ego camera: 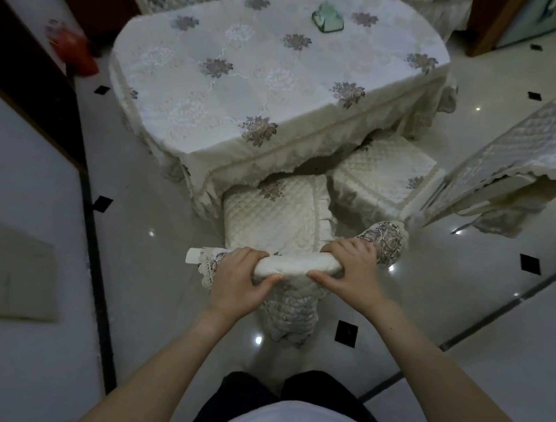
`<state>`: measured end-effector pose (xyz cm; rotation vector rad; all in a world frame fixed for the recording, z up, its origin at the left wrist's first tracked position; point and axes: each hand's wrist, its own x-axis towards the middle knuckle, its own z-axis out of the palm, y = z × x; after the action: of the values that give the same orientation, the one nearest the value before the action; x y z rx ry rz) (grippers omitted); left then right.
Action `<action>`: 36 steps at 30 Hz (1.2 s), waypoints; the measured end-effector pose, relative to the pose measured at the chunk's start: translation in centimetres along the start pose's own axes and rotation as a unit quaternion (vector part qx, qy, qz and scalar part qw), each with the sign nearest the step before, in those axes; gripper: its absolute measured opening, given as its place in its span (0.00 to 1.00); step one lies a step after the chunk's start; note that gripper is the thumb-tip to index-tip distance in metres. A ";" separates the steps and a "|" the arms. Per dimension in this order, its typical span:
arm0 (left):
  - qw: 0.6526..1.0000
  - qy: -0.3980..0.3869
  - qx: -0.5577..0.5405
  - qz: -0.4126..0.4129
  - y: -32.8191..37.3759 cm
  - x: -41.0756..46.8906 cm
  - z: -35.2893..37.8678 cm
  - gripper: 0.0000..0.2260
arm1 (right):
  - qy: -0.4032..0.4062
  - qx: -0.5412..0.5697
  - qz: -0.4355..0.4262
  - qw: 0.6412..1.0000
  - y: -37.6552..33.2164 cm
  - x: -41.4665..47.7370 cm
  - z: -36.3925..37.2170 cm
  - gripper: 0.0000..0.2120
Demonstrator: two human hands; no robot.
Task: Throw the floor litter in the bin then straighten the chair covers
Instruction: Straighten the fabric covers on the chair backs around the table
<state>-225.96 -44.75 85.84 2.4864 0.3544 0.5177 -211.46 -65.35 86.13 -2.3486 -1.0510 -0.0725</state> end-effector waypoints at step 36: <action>0.990 0.096 -0.012 -0.101 5.2 8.8 7.7 0.21 | -0.101 0.016 -0.104 0.989 11.6 11.7 -3.7 0.27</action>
<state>-214.13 -49.48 85.52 2.3480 0.6648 0.6737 -194.64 -65.59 86.93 -2.2445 -1.3831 0.1051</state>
